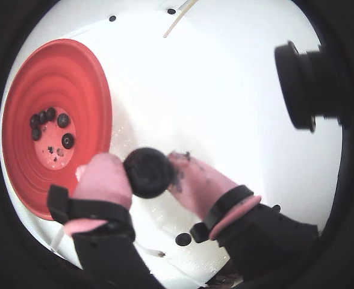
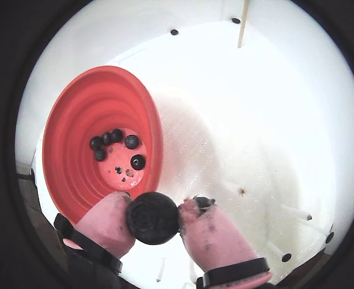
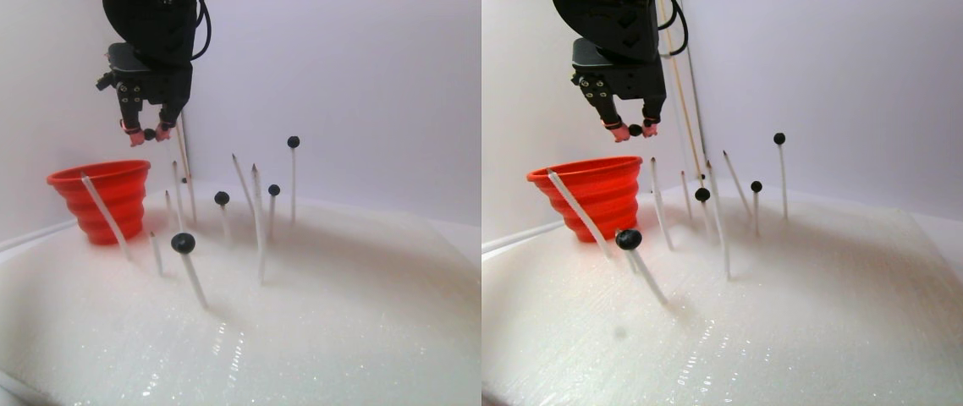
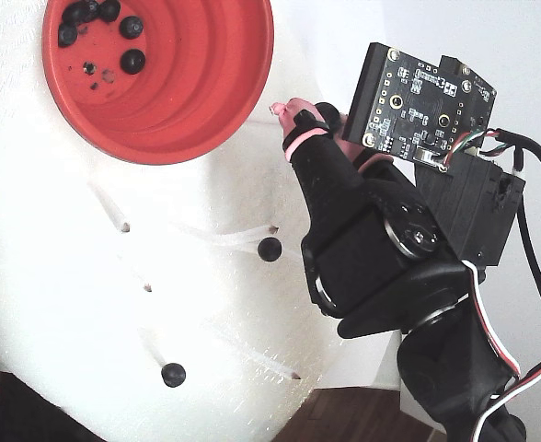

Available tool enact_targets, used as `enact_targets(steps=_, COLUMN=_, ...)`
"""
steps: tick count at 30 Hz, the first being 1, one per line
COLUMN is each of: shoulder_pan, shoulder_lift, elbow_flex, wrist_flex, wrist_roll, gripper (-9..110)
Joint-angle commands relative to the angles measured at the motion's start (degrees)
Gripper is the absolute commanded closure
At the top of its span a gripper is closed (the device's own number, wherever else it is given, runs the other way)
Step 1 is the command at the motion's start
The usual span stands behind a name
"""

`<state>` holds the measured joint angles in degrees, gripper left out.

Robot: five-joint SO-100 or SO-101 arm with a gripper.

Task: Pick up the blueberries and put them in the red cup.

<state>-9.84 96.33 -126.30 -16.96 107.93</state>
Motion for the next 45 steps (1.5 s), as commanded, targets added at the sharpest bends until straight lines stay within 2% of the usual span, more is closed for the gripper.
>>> enact_targets(steps=1, shoulder_pan=-2.29, shoulder_lift=2.55, elbow_flex=1.85, wrist_flex=-0.62, wrist_roll=-0.35, gripper=89)
enact_targets(steps=27, shoulder_pan=-7.21, shoulder_lift=-5.1, elbow_flex=5.01, wrist_flex=-4.75, wrist_roll=-3.08, gripper=88)
enact_targets(steps=30, shoulder_pan=-7.21, shoulder_lift=-5.98, elbow_flex=5.19, wrist_flex=-5.89, wrist_roll=-3.25, gripper=85)
enact_targets(steps=45, shoulder_pan=-6.15, shoulder_lift=0.26, elbow_flex=3.08, wrist_flex=-3.08, wrist_roll=-2.37, gripper=83)
